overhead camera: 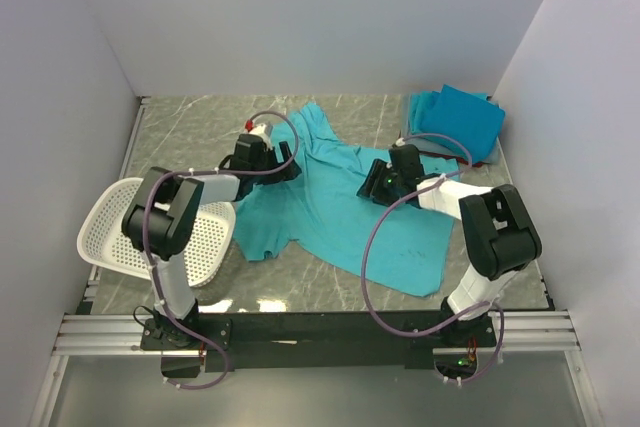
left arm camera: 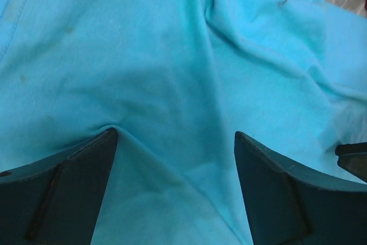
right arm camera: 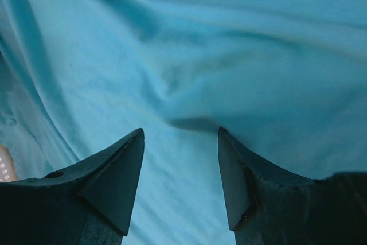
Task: Fold and stack the t-shirts
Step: Fold the tshirt
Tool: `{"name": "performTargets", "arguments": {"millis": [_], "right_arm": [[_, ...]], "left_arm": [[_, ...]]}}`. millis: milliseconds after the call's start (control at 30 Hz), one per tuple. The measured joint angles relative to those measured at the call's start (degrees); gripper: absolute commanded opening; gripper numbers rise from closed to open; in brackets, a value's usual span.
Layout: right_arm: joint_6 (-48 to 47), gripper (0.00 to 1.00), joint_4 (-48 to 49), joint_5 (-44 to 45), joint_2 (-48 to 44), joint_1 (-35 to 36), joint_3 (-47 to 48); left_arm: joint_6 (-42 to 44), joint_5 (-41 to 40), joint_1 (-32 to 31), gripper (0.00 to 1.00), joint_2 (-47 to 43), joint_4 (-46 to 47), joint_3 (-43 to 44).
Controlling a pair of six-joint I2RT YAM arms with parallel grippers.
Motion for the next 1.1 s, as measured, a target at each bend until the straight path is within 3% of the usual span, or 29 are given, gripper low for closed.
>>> {"name": "performTargets", "arguments": {"millis": [500,1100], "right_arm": [[1.01,0.61,2.54,-6.01,1.92,-11.67,0.11],[0.44,0.61,1.84,-6.80,3.23,-17.49,1.92]], "left_arm": [[-0.94,2.86,-3.85,0.89,13.38,3.19,15.82],[-0.68,2.95,-6.84,0.89,21.46,-6.10,31.87]]}}
